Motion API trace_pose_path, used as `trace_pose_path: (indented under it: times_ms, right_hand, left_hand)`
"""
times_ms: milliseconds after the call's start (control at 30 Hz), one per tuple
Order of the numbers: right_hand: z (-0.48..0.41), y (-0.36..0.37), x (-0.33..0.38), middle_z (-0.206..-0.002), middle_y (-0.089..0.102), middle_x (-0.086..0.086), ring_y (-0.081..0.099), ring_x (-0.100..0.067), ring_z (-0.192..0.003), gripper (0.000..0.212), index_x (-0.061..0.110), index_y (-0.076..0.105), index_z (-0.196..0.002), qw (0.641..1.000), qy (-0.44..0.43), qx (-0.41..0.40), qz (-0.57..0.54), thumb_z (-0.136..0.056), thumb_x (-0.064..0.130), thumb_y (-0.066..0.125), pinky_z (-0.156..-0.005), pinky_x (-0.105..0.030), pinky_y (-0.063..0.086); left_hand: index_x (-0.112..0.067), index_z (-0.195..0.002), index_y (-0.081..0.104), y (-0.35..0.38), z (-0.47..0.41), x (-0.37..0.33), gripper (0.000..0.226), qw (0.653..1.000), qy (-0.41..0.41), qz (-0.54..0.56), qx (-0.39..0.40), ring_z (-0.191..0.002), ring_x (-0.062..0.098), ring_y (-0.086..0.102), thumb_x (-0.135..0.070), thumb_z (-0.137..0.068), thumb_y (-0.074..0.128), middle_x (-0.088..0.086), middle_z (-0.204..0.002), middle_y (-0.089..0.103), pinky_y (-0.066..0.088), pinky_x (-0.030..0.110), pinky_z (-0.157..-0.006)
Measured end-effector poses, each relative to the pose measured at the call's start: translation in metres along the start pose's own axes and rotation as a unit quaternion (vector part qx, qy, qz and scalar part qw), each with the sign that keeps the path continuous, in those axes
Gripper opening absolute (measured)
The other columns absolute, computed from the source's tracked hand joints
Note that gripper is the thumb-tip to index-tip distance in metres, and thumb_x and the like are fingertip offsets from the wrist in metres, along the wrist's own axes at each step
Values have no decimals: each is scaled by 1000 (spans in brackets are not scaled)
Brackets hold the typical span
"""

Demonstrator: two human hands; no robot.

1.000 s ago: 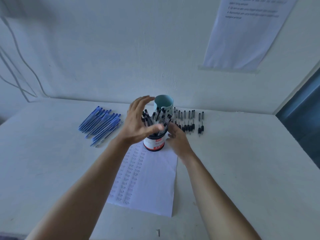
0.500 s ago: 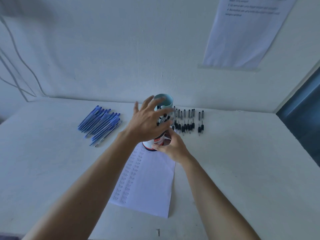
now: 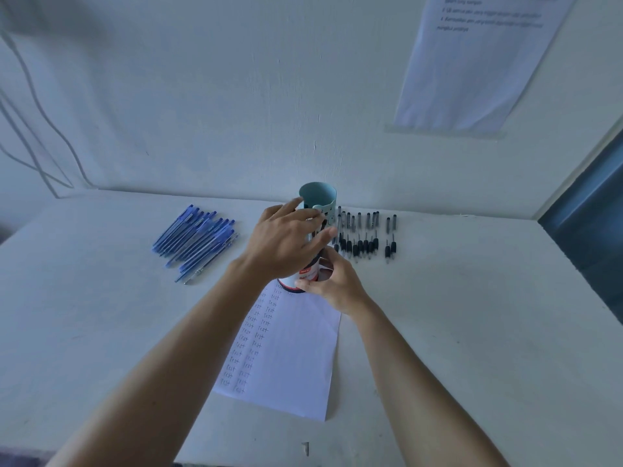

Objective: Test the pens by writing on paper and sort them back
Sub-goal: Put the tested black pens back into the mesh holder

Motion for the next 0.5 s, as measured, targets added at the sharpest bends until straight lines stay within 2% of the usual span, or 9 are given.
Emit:
trace_pose_path:
  times_ms: [67, 167, 233, 300, 367, 400, 500]
  right_hand:
    - [0, -1, 0, -115, 70, 4, 68, -12, -106, 64, 29, 60, -115, 1000, -1, -5, 0, -58, 33, 89, -96, -40, 55]
    - [1, -1, 0, -117, 70, 4, 68, -13, -107, 66, 23, 59, -120, 1000, -4, 1, -8, -62, 26, 90, -97, -43, 55]
    - [2, -2, 0, -118, 70, 4, 69, -13, -107, 64, 19, 58, -121, 1000, -4, 1, -14, -65, 19, 89, -98, -44, 54]
    - [2, -2, 1, -117, 71, 3, 69, -14, -106, 62, 18, 58, -120, 1000, -6, 1, -23, -67, 12, 89, -98, -44, 54]
    - [2, -2, 0, -116, 71, 3, 68, -14, -107, 61, 20, 59, -120, 1000, -3, -1, -28, -67, 9, 89, -98, -44, 54]
    - [2, -1, -1, -117, 71, 3, 68, -13, -108, 62, 20, 59, -120, 1000, -2, -2, -28, -67, 9, 89, -99, -44, 54]
    - [2, -1, 1, -119, 70, 5, 67, -12, -110, 67, 21, 59, -125, 1000, -6, -1, -25, -66, 12, 90, -100, -42, 53]
  left_hand:
    - [-25, -140, 56, -4, 1, 3, 83, 998, 32, 41, 34, -146, 19, 28, -79, -83, 26, -7, -153, 44, 25, 45, -115]
    - [-27, -149, 44, -15, 6, 20, 89, 987, 44, 156, -12, -148, 19, 20, -75, -75, 59, -1, -155, 37, 23, 45, -118]
    - [-29, -152, 37, -14, 7, 24, 100, 988, 43, 148, -14, -152, 19, 10, -75, -69, 66, -2, -160, 29, 13, 42, -118]
    - [-27, -154, 33, -6, 8, 22, 102, 992, 33, 123, 21, -150, 21, 20, -68, -70, 74, 1, -158, 34, 12, 41, -121]
    - [-22, -151, 39, 3, 7, 21, 93, 993, 6, 113, 13, -133, 27, 43, -62, -75, 75, 6, -142, 54, 27, 42, -115]
    - [-20, -146, 45, 4, 7, 19, 90, 994, -10, 111, -9, -123, 29, 49, -66, -74, 72, 7, -132, 59, 34, 43, -108]
    - [-17, -127, 56, 4, 8, 20, 87, 985, -82, 115, -98, -110, 28, 50, -78, -66, 58, 5, -119, 59, 44, 44, -94]
Point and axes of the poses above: each hand's wrist, its own z-axis away from the middle knuckle, its own y-axis out of the palm, x = y × z, the point moved 5 cm from there along -z, towards the middle knuckle
